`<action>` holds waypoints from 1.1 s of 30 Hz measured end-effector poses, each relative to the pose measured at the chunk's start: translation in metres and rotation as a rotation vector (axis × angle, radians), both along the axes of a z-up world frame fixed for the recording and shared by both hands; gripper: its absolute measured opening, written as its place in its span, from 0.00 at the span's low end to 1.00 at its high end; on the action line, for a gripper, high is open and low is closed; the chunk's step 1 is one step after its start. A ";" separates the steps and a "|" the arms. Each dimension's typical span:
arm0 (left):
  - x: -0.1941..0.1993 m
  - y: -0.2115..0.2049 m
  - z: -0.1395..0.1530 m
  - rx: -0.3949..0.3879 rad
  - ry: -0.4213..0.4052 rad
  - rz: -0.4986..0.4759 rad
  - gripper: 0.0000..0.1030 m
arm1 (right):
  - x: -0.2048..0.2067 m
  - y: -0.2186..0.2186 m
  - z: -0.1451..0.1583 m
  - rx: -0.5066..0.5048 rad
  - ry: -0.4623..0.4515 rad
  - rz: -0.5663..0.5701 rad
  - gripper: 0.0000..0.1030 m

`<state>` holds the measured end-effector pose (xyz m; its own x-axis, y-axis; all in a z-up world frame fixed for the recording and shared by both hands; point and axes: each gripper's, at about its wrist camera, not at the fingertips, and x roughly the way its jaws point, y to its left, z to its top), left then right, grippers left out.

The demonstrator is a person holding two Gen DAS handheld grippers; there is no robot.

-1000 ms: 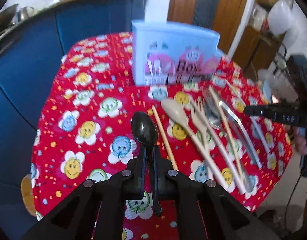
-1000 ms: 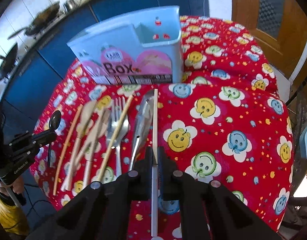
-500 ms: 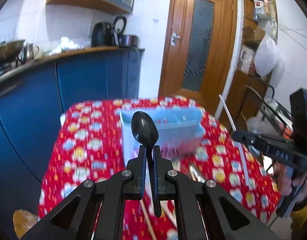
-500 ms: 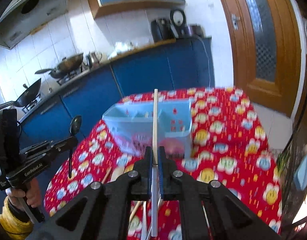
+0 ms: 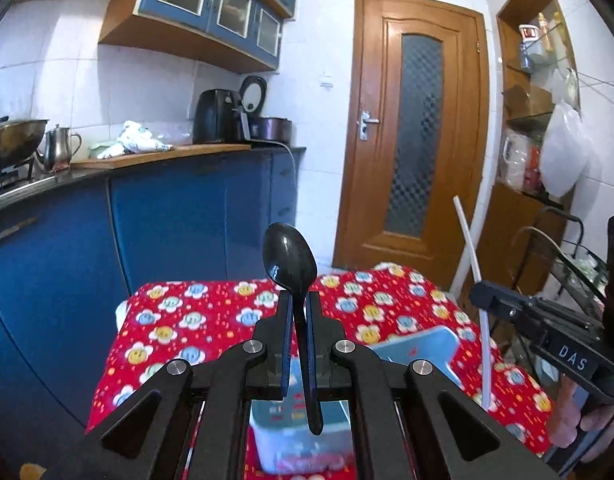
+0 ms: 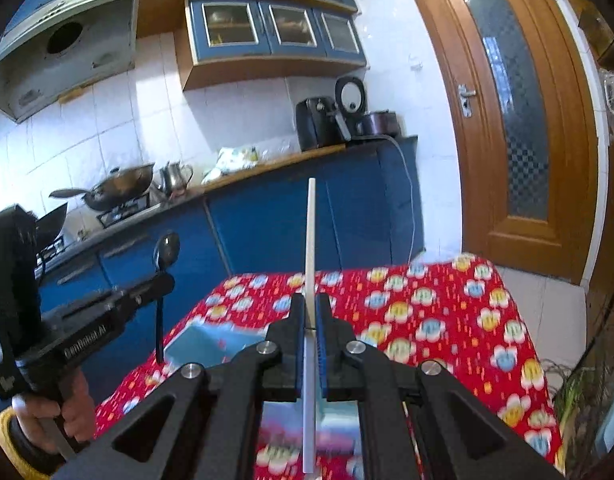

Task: Organize utensils
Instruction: 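Lift and carry the black spoon and chopstick over the blue Box holder, then open the left tool dropping the spoon while the right tool releases the chopstick into the holder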

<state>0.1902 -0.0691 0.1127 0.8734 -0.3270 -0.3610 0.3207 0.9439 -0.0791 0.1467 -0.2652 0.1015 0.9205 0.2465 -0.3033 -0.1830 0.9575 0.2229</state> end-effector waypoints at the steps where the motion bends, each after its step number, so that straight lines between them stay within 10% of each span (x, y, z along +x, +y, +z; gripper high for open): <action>1: 0.004 0.000 -0.003 -0.001 -0.009 0.009 0.06 | 0.005 0.001 0.000 -0.011 -0.022 -0.012 0.07; 19: 0.012 -0.010 -0.059 0.056 -0.041 0.066 0.07 | 0.040 0.014 -0.044 -0.072 -0.029 -0.025 0.07; 33: -0.013 0.000 -0.048 0.033 0.036 0.008 0.32 | 0.022 0.014 -0.041 -0.080 0.024 -0.013 0.12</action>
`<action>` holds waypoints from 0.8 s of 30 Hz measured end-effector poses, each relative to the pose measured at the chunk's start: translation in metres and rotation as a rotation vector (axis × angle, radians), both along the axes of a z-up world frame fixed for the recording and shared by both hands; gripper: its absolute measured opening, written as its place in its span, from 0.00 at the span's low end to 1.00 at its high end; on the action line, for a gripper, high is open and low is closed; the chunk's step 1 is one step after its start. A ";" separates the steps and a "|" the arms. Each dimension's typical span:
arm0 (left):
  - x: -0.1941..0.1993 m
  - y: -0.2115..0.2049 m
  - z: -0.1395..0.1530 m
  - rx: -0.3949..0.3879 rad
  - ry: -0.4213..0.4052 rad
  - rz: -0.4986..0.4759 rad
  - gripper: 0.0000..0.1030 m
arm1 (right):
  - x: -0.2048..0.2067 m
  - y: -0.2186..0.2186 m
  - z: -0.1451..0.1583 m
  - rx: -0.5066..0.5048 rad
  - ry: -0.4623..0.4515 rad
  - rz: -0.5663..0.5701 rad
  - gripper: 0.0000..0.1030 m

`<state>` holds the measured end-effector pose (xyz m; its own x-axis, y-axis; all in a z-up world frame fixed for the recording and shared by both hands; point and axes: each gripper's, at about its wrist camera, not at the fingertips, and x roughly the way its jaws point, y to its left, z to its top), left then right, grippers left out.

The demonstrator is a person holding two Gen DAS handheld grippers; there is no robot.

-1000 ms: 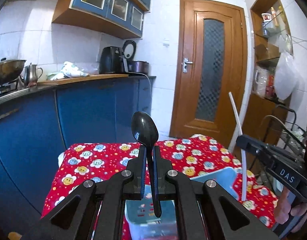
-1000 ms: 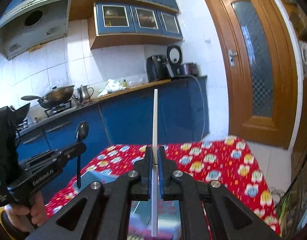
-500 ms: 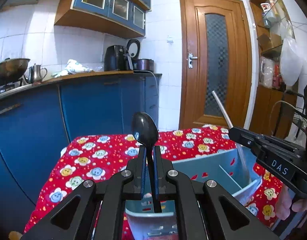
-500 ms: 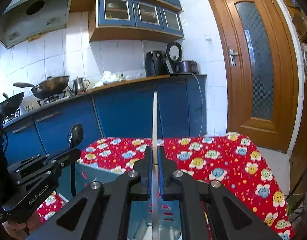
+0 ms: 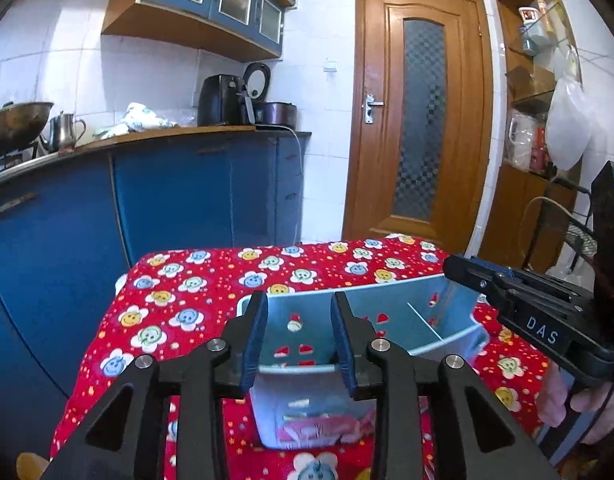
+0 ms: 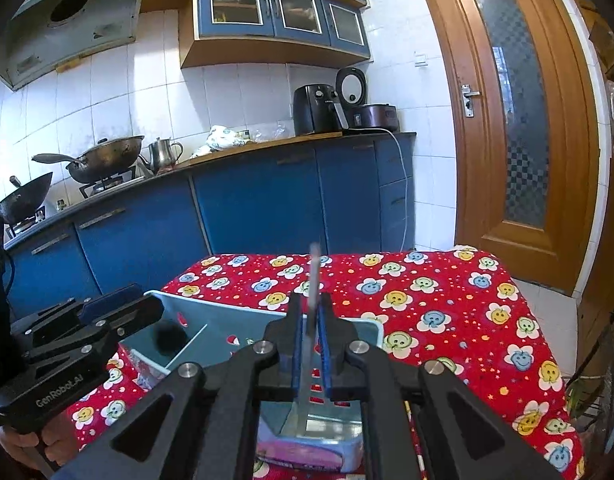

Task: Organize utensils
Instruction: 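Open the left tool dropping the spoon while the right tool releases the chopstick into the holder, then grasp a wooden chopstick with the left tool while the right tool grasps the silver tongs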

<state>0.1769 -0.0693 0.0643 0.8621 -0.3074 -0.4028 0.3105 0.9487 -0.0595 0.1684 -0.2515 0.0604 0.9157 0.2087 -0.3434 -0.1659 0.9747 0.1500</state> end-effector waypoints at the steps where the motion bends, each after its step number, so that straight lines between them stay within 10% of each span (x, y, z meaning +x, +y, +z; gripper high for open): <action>1: -0.002 0.002 0.001 -0.005 0.006 -0.002 0.33 | -0.002 0.000 0.002 0.002 -0.003 -0.002 0.14; 24: -0.076 0.041 0.014 0.033 0.130 0.007 0.34 | -0.094 -0.005 0.035 0.056 0.003 0.001 0.29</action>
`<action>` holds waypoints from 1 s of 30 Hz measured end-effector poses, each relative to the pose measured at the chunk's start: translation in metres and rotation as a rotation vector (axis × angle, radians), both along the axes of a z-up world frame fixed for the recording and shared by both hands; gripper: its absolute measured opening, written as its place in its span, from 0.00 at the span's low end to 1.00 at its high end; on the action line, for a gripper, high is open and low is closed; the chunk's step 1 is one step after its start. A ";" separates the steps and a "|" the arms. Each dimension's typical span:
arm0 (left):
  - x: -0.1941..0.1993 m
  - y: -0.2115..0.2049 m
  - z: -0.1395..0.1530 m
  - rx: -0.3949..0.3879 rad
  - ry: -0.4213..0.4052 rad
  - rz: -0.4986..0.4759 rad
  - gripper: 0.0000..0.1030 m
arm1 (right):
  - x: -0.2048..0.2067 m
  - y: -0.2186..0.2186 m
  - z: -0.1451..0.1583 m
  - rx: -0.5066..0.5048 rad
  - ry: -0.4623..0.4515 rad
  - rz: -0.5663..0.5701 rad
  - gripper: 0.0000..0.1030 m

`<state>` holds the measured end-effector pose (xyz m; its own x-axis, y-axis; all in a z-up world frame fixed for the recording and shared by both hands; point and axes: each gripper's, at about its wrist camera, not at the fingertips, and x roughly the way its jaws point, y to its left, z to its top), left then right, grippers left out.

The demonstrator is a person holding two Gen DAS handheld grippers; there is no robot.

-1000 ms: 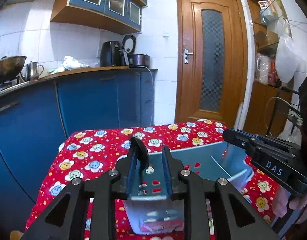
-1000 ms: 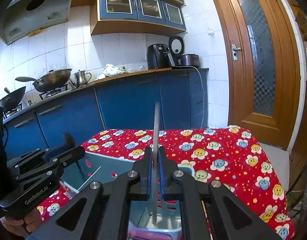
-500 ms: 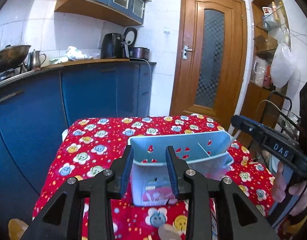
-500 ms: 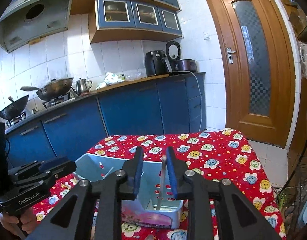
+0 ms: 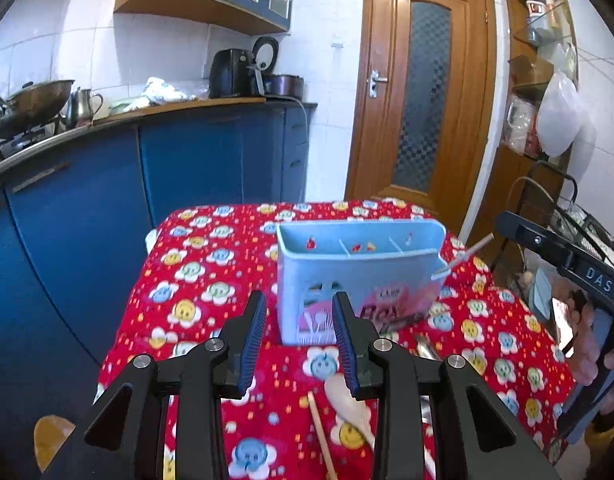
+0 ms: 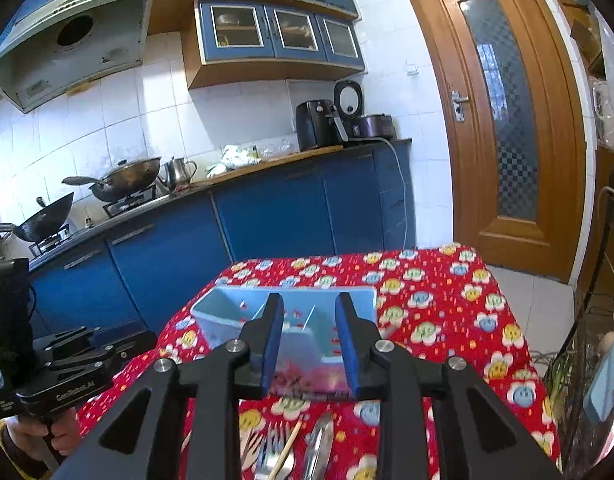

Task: Organize utensils
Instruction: 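Grasp a wooden chopstick with the left tool while the right tool grasps the silver tongs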

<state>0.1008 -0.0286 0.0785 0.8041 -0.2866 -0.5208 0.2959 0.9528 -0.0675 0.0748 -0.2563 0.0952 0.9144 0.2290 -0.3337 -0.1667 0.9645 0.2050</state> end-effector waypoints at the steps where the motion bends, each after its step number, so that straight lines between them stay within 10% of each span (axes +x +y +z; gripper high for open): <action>1: -0.003 0.000 -0.001 0.004 0.008 0.000 0.34 | -0.004 0.001 -0.002 0.000 0.013 0.002 0.29; 30: -0.025 0.001 -0.061 0.104 0.361 -0.015 0.34 | -0.036 0.030 -0.077 -0.150 0.417 0.066 0.29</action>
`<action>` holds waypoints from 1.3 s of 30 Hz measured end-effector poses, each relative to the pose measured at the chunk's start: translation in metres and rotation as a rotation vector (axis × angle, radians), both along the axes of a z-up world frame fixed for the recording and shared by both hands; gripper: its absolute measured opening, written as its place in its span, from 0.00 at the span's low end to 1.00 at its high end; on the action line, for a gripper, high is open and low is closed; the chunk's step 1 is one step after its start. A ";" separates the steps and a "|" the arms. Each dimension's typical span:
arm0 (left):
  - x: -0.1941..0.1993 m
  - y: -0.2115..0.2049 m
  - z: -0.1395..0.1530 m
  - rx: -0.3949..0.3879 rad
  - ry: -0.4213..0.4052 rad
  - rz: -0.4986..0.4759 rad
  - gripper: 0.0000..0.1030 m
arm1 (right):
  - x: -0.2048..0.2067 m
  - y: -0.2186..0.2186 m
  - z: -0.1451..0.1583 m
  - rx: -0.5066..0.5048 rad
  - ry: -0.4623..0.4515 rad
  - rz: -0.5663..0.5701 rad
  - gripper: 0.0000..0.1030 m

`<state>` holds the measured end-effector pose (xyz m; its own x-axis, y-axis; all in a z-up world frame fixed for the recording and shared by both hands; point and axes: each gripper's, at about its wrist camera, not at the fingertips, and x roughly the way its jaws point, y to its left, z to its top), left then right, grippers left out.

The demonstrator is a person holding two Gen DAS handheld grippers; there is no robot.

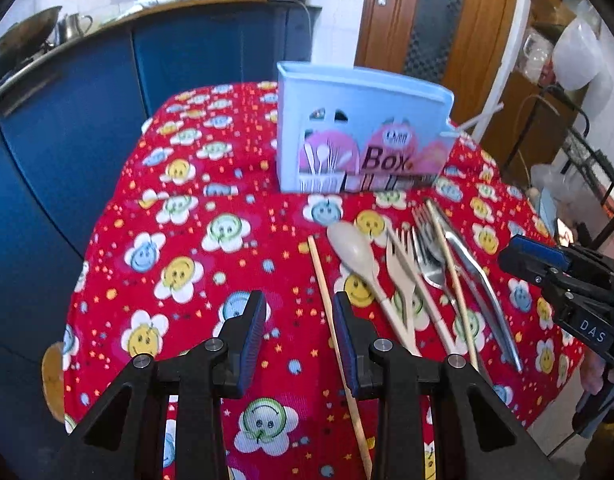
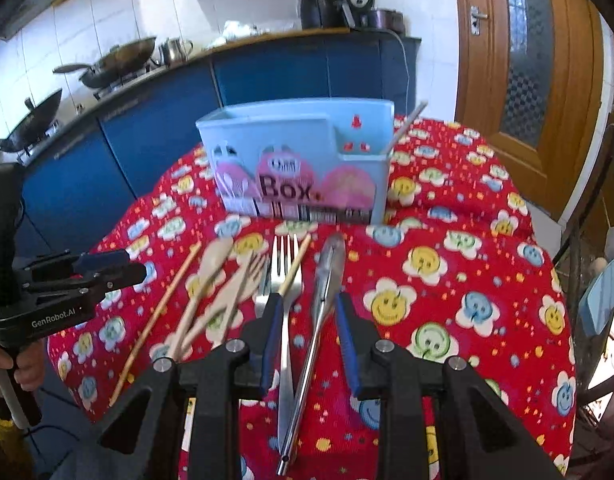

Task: Organize utensils
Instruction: 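Grasp a wooden chopstick with the left tool while the right tool grasps the silver tongs, then carry the chopstick and silver tongs into the blue Box holder and open both tools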

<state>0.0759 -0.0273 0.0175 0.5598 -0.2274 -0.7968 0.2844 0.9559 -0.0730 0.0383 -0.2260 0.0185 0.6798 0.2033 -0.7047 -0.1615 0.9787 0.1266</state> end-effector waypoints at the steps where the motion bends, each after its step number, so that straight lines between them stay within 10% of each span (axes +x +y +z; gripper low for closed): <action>1: 0.001 -0.001 -0.003 0.002 0.011 -0.003 0.34 | 0.001 0.001 -0.002 -0.008 0.015 0.001 0.29; 12: 0.017 -0.013 -0.022 0.022 0.132 -0.048 0.33 | 0.020 -0.003 -0.025 -0.019 0.168 -0.003 0.29; 27: 0.040 -0.017 -0.026 0.016 0.220 -0.041 0.07 | 0.047 -0.002 -0.029 -0.024 0.290 0.013 0.22; 39: 0.016 0.001 -0.008 -0.183 0.074 -0.035 0.04 | 0.029 -0.014 -0.013 0.094 0.173 -0.004 0.15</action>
<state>0.0921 -0.0261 0.0092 0.4902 -0.3906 -0.7792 0.3049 0.9143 -0.2665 0.0670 -0.2404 0.0051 0.5511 0.2713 -0.7891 -0.1250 0.9619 0.2434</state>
